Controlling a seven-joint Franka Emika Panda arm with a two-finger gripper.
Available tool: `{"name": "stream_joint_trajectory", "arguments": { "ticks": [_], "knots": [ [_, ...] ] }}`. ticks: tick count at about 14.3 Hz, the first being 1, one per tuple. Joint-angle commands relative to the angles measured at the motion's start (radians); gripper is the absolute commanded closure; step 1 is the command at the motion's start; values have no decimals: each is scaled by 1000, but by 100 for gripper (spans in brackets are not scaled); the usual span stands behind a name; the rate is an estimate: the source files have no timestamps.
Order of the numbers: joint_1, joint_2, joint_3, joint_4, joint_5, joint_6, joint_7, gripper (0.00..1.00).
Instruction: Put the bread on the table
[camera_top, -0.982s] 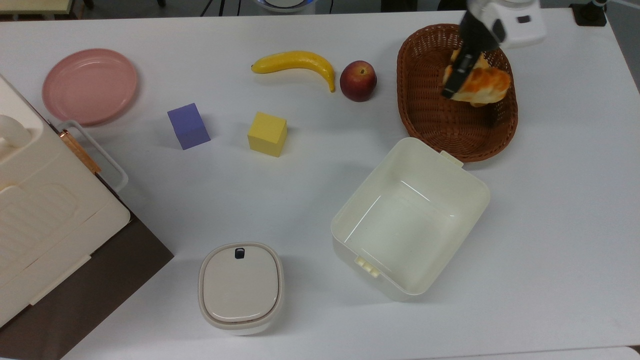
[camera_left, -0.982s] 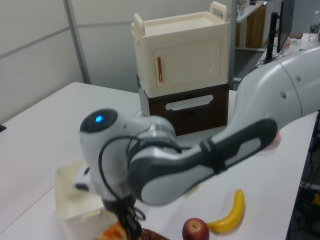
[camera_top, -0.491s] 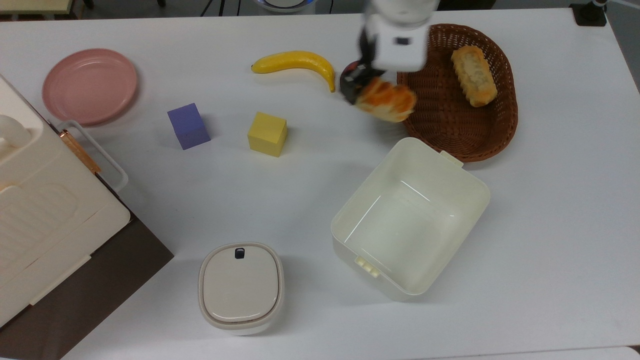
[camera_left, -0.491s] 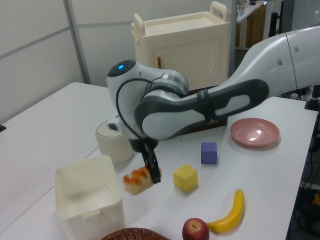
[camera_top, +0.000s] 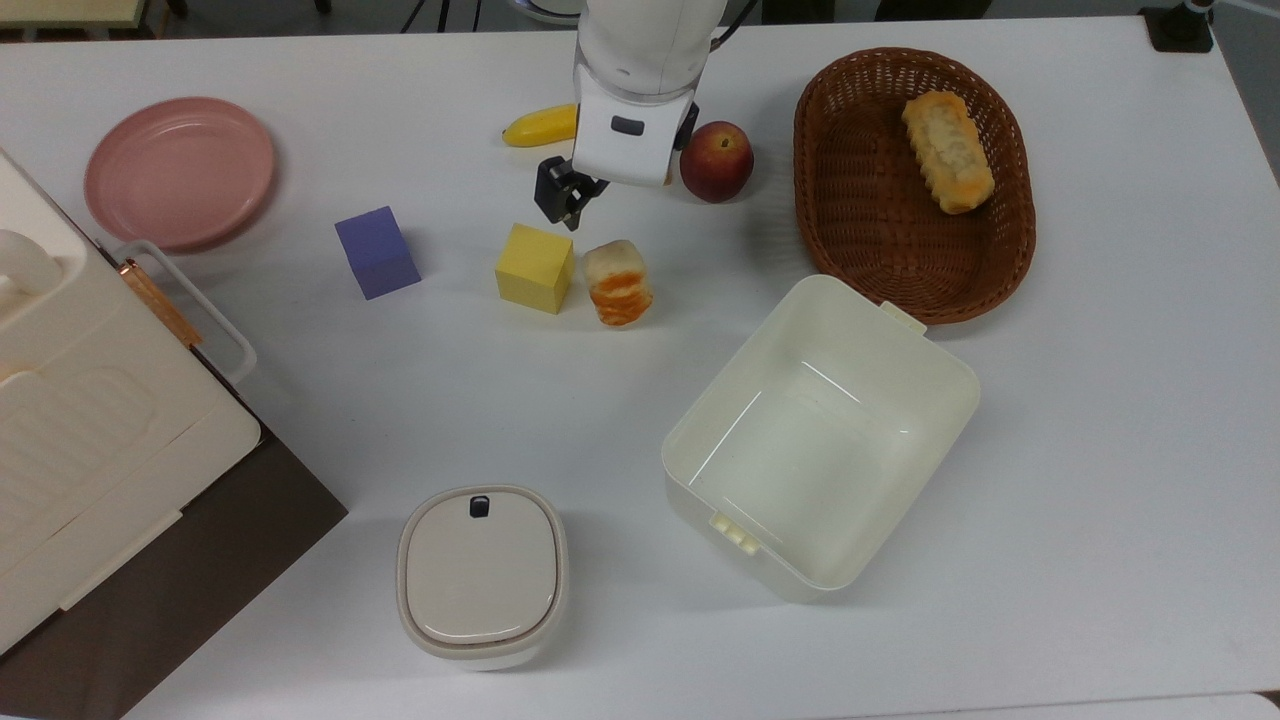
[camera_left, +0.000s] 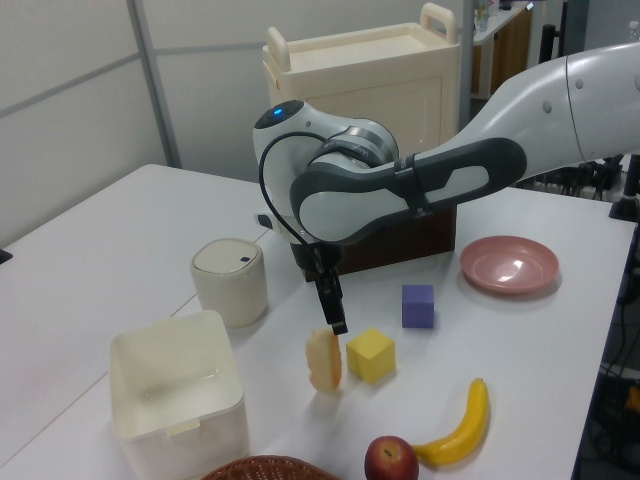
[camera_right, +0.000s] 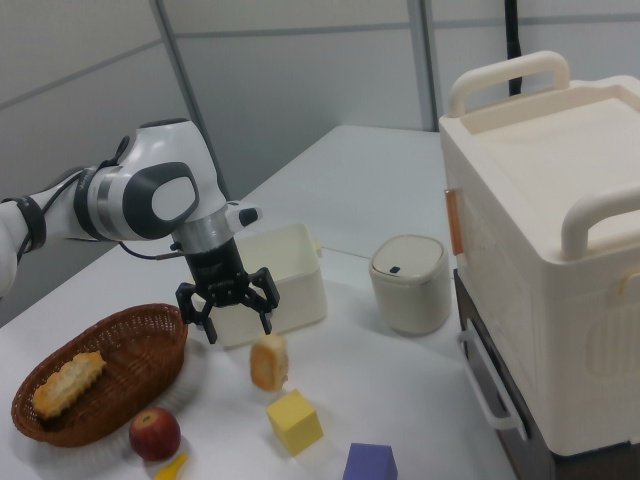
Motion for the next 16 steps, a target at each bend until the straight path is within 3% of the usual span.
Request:
{"name": "stream_joint_trajectory", "arguments": {
  "ticks": [1,10,16],
  "knots": [
    [-2,-24,0,-22,21,-4,1,0],
    [-112,-159,-3,6,21,-119,22,0],
    [-142,-221,-6,32,41,-169,301,0]
  ]
}}
